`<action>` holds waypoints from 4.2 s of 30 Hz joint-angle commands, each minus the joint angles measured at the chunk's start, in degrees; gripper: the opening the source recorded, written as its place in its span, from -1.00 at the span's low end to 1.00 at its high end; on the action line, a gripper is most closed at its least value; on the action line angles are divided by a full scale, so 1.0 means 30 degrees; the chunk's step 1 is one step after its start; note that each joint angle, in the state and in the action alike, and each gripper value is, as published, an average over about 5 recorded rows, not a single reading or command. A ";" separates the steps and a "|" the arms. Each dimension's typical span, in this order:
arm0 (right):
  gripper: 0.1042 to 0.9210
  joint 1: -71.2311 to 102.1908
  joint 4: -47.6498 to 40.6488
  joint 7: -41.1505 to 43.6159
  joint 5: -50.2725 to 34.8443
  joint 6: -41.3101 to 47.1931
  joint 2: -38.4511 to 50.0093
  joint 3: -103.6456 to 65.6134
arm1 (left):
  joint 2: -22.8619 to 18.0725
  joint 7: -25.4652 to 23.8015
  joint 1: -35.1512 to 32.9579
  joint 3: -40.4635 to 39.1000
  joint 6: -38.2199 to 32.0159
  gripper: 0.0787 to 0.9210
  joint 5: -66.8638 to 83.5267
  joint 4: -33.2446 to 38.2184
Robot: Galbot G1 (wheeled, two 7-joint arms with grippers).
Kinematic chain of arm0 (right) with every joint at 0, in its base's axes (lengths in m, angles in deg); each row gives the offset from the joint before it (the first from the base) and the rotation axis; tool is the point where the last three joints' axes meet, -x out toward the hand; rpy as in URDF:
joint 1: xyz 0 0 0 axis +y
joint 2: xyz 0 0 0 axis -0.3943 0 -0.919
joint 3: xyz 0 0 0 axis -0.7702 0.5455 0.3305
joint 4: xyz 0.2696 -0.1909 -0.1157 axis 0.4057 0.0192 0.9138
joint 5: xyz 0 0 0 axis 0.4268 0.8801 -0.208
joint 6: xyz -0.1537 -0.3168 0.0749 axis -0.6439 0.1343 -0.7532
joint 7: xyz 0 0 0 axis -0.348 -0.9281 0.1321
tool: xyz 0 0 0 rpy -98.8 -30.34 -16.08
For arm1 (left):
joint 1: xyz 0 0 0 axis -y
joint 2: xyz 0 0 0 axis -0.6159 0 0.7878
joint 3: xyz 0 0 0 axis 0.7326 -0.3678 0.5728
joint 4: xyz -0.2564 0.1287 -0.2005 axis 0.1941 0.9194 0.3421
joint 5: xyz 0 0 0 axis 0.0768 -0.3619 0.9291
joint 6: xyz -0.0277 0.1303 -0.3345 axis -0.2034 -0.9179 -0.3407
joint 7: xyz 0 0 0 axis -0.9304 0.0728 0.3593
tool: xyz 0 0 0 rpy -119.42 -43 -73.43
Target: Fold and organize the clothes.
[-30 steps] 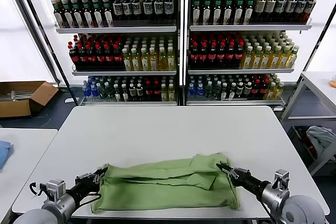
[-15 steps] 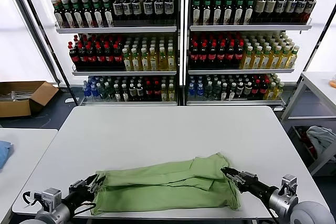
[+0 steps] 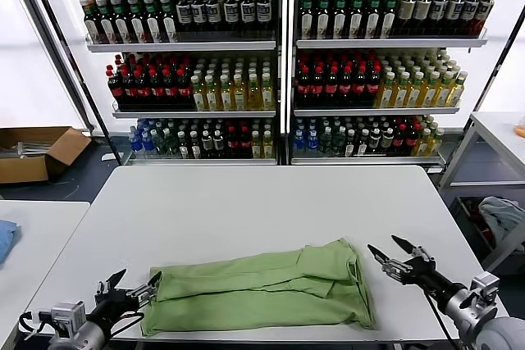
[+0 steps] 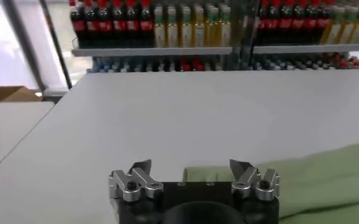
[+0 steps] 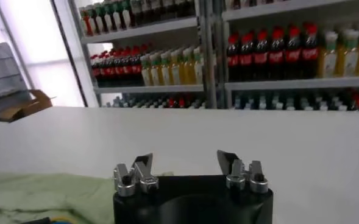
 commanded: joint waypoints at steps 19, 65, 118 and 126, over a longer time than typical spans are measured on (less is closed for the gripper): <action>0.76 0.0733 0.0423 -0.0838 -0.2122 -0.0613 -0.0530 -0.1721 | -0.3585 0.0744 -0.0768 -0.3334 -0.1793 0.20 -0.3931 -0.1990; 0.76 -0.0365 0.0538 -0.1501 -0.2757 -0.0214 -0.0438 -0.0993 | 0.5070 -0.3112 0.2973 0.7803 -0.2811 -0.96 0.2284 -0.6520; 0.76 0.1157 0.2075 -0.1346 -0.1364 -0.0173 -0.2684 -0.1704 | -0.0896 -0.1289 0.2620 -0.2887 -0.0663 0.13 0.0324 0.2308; 0.76 0.1420 0.1989 -0.1166 -0.1264 -0.0363 -0.2645 -0.1538 | 0.1929 -0.3039 0.3319 0.2891 -0.0847 0.63 0.1324 -0.2878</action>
